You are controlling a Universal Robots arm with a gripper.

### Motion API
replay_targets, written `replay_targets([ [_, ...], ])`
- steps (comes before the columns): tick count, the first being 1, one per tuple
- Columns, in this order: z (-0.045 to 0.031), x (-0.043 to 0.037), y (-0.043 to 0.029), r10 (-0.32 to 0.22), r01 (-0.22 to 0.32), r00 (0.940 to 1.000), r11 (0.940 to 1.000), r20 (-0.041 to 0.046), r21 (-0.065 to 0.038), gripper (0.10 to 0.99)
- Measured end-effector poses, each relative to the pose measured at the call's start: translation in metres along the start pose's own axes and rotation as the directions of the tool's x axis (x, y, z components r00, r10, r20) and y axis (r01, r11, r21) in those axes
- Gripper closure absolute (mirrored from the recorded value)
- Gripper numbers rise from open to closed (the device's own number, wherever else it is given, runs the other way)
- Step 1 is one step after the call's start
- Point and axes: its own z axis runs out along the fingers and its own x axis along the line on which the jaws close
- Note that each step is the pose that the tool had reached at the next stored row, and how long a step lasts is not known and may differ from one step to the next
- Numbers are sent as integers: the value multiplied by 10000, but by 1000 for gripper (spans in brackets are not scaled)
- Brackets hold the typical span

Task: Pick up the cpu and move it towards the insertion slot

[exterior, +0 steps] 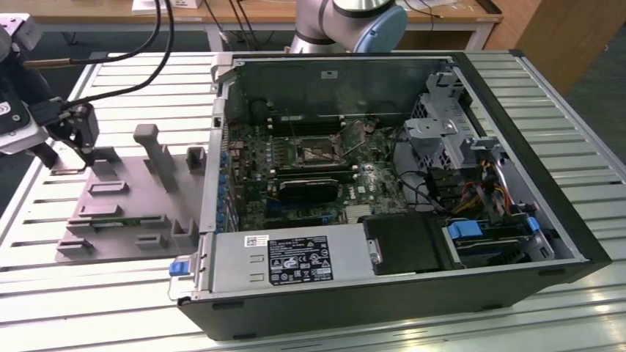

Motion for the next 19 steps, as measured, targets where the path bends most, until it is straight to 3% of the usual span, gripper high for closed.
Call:
replay_targets([
  [19,-318,-4,23,-1,1,10000,10000,20,-1,545],
])
